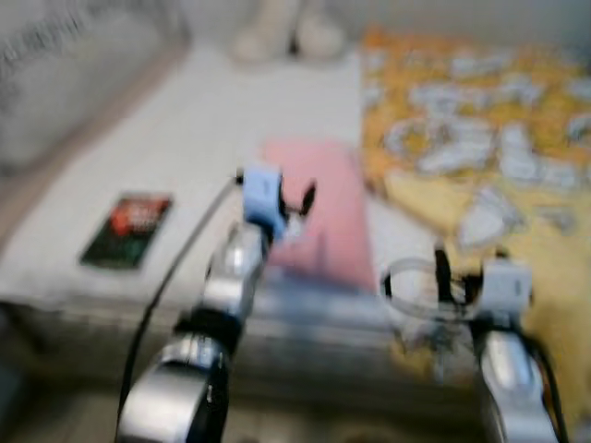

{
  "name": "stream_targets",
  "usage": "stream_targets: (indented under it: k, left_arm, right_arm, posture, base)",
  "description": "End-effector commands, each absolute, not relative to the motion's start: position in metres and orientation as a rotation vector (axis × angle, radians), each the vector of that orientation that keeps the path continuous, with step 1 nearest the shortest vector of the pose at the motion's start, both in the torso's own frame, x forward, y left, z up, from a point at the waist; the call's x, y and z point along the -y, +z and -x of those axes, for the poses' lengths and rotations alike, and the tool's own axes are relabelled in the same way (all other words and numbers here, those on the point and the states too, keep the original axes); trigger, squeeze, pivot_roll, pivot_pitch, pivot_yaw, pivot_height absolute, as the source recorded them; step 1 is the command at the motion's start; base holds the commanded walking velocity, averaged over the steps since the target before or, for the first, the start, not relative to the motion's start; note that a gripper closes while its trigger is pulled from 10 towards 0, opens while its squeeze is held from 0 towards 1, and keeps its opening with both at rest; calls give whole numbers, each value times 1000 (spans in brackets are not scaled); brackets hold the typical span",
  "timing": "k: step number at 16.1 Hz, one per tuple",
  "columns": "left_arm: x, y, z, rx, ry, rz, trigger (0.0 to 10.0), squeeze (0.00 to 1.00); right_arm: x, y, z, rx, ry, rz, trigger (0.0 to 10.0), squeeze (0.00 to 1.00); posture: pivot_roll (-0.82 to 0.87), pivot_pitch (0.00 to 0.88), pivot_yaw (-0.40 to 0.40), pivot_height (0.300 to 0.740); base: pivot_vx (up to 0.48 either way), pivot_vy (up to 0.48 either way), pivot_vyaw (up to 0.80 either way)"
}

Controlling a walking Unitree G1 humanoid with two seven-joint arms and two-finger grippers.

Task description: Clean up the room

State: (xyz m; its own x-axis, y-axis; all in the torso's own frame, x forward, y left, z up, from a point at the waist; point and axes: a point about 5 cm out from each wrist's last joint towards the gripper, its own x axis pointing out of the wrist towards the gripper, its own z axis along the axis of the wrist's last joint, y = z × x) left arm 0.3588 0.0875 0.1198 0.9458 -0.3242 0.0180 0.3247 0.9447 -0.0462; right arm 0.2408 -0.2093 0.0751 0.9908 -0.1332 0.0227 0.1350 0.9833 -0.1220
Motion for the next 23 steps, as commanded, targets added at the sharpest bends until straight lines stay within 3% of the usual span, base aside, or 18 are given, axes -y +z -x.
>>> stream_targets:
  k: [1,4,6,9,12,23]
  left_arm:
    - [-96,114,-353,9,-308,65,10000,0]
    - [-111,101,-333,-7,-177,193,10000,0]
    - [-136,96,-301,17,-171,141,10000,0]
    - [-144,94,-281,29,-230,30,10000,0]
    - [-129,100,-287,7,-262,61,10000,0]
    - [-132,136,-328,89,-228,19,10000,0]
  right_arm:
    - [206,82,-242,50,-118,118,10000,0]
    - [201,90,-236,93,-66,127,10000,0]
    - [202,97,-215,109,-53,95,10000,0]
    - [212,79,-199,17,-80,72,10000,0]
    - [209,84,-220,40,-67,67,10000,0]
    - [217,90,-243,54,-119,29,10000,0]
  posture:
    - [-88,0,71,732]
    - [-85,0,61,732]
    - [-68,0,33,732]
    - [-44,0,13,732]
    - [-11,0,-16,732]
    - [-30,0,8,732]
  base:
    - [0,0,0]
    - [0,0,0]
    - [0,0,0]
    - [0,0,0]
    - [421,0,0]
    - [480,0,0]
